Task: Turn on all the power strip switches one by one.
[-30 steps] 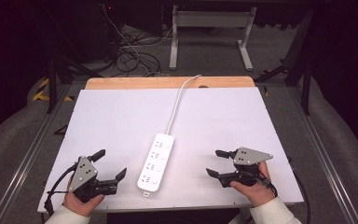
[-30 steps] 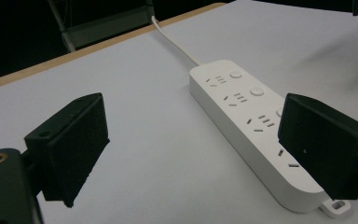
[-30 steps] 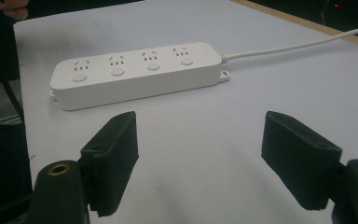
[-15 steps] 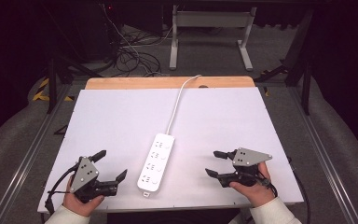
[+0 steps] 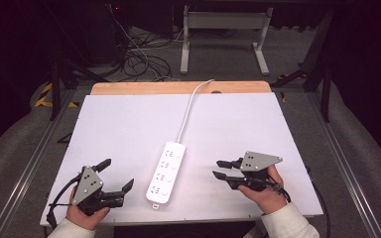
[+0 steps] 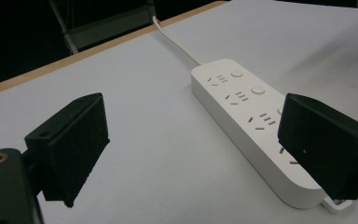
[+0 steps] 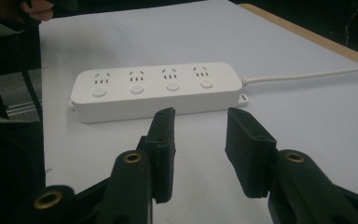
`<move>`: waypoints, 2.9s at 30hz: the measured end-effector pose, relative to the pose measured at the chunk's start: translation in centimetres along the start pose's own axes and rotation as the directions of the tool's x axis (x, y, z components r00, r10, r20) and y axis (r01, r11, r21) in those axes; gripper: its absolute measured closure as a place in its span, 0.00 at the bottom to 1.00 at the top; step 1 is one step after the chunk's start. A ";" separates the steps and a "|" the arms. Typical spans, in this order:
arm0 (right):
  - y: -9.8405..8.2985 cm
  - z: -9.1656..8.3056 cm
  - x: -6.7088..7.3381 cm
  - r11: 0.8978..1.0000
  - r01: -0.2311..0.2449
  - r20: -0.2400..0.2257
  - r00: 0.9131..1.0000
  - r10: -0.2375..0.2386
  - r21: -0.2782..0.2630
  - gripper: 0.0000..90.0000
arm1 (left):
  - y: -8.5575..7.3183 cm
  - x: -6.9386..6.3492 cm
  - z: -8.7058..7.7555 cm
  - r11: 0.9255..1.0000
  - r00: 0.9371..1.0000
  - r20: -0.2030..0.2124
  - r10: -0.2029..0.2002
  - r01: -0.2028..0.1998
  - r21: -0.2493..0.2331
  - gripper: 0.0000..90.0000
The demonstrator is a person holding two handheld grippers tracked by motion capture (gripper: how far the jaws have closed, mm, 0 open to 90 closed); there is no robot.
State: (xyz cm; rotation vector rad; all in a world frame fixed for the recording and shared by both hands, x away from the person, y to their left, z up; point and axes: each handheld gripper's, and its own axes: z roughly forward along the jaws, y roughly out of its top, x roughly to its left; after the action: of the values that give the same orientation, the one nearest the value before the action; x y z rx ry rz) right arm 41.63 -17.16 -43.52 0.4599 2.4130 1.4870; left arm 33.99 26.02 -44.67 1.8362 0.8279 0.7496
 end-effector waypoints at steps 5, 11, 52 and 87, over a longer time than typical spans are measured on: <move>1.1 0.7 0.2 1.000 -0.013 -0.030 0.999 0.013 0.013 0.83 | 0.0 0.0 0.0 1.000 1.000 -0.004 0.002 -0.002 0.001 0.10; 2.4 1.9 1.0 0.998 0.022 -0.043 0.999 -0.019 0.056 0.99 | 0.0 -0.1 0.0 1.000 1.000 -0.004 -0.001 0.001 0.000 0.10; 4.8 11.1 6.2 0.981 0.076 -0.305 0.952 -0.019 0.176 1.00 | 0.0 0.0 0.0 1.000 1.000 -0.004 0.006 -0.006 0.001 0.10; 3.6 13.5 7.3 0.967 0.124 -0.276 0.959 -0.060 0.223 1.00 | 0.0 -0.1 0.0 1.000 1.000 -0.009 0.015 -0.015 -0.001 0.10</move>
State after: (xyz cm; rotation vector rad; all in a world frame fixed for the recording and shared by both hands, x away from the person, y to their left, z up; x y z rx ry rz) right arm 40.65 -1.78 -46.61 0.1981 2.7990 1.2965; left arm 33.98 25.94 -44.66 1.8416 0.8203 0.7687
